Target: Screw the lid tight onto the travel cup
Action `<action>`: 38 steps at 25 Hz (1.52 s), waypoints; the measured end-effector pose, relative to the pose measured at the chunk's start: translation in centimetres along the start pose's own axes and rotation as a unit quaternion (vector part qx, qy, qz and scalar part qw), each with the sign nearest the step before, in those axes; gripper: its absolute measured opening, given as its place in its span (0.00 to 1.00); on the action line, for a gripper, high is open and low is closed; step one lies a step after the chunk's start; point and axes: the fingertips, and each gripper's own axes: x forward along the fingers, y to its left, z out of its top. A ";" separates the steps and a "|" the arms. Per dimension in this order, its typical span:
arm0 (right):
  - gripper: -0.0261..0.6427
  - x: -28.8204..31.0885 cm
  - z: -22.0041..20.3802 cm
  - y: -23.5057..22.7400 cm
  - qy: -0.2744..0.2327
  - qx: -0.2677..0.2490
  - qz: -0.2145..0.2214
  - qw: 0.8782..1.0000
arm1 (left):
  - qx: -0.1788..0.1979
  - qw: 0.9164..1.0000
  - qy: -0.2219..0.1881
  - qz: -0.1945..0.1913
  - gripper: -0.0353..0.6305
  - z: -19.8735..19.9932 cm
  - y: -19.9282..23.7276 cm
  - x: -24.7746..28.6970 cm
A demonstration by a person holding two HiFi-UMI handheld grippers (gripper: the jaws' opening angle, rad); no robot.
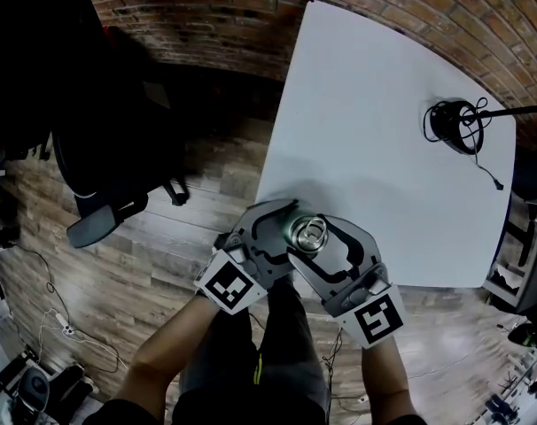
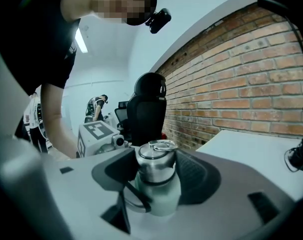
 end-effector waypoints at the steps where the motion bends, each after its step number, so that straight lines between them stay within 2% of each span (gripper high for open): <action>1: 0.42 0.0 0.1 0.0 -0.007 0.003 -0.006 1.000 | -0.003 1.000 0.003 0.000 0.59 -0.2 -0.1 0.0; 4: 0.42 -0.1 0.5 -0.2 -0.028 0.011 -0.042 0.999 | -0.007 1.000 0.006 0.002 0.59 -0.5 -0.2 0.0; 8: 0.42 -0.1 0.7 -0.4 -0.049 0.032 -0.116 0.992 | -0.006 1.000 0.005 0.007 0.59 -0.4 -0.1 -0.1; 11: 0.42 -0.3 0.7 -0.6 -0.065 0.043 -0.170 0.982 | -0.004 1.000 0.003 0.011 0.59 -0.2 -0.1 -0.1; 15: 0.42 -0.6 0.8 -0.9 -0.089 0.069 -0.241 0.964 | 0.007 1.000 -0.008 0.018 0.59 0.5 0.1 0.0; 19: 0.42 -0.8 0.5 -1.0 -0.098 0.083 -0.269 0.954 | 0.004 1.000 -0.011 0.021 0.59 0.6 0.1 0.0; 22: 0.42 -0.7 0.4 -0.9 -0.096 0.079 -0.260 0.957 | 0.005 1.000 -0.008 0.022 0.59 0.5 0.1 0.0; 28: 0.44 -0.3 0.1 -0.4 -0.074 0.048 -0.211 0.974 | 0.001 1.000 -0.008 0.024 0.59 0.5 0.2 0.1; 33: 0.49 -0.8 -0.8 0.3 -0.055 0.029 -0.133 0.989 | -0.002 1.000 -0.009 0.023 0.59 0.5 0.2 0.1; 38: 0.49 -1.6 -1.0 0.4 -0.040 0.038 -0.016 0.998 | 0.001 1.000 -0.008 0.022 0.59 0.5 0.2 0.0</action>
